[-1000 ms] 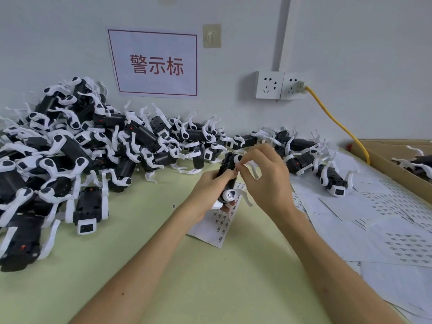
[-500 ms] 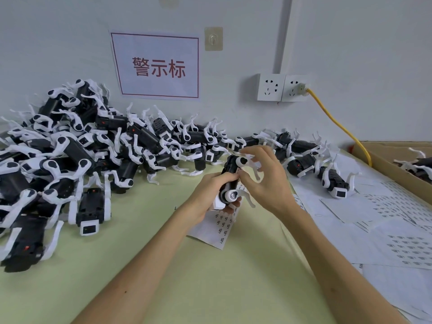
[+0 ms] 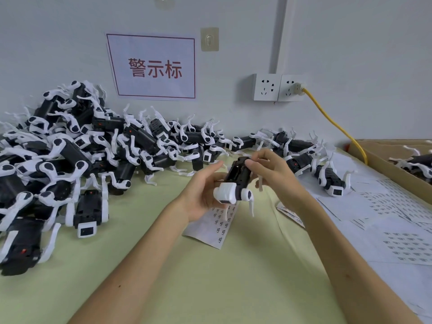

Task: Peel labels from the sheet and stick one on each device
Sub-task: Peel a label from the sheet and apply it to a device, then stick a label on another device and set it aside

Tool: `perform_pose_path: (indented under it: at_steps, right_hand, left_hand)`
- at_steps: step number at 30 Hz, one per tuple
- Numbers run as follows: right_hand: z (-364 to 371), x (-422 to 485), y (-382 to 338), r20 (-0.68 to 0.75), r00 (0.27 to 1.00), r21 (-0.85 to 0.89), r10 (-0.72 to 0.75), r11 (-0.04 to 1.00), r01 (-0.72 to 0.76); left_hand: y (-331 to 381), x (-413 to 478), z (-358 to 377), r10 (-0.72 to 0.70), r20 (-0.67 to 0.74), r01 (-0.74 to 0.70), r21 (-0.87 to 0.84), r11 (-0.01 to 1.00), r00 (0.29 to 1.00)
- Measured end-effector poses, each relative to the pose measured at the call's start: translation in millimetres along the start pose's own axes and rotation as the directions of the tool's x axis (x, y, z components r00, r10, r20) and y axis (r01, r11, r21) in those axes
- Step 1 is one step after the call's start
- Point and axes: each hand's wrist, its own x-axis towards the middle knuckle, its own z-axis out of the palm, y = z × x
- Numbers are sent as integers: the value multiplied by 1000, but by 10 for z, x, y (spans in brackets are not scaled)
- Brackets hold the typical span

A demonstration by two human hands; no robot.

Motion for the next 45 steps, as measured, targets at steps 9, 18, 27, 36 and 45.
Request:
perform_pose_path:
  at_steps: [9, 18, 27, 36, 45]
  right_hand:
    - [-352, 44, 24, -1, 938, 53, 348, 936, -347]
    - [-1174, -252, 52, -621, 583, 756, 525, 203, 622]
    - [-317, 122, -142, -570, 801, 447, 182, 887, 117]
    - [286, -132, -164, 126, 991, -275, -39, 959, 72]
    - [-1043, -503, 85, -427, 893, -741, -143, 621, -255]
  left_hand:
    - [38, 67, -185, 283, -356, -244, 150, 958, 891]
    - [167, -43, -408, 712, -690, -503, 572, 647, 132]
    - [59, 43, -526, 757, -544, -178, 757, 629, 362]
    - [-227, 262, -498, 291, -334, 249, 924, 291, 896]
    - [-254, 284, -505, 231, -298, 262, 949, 175, 926]
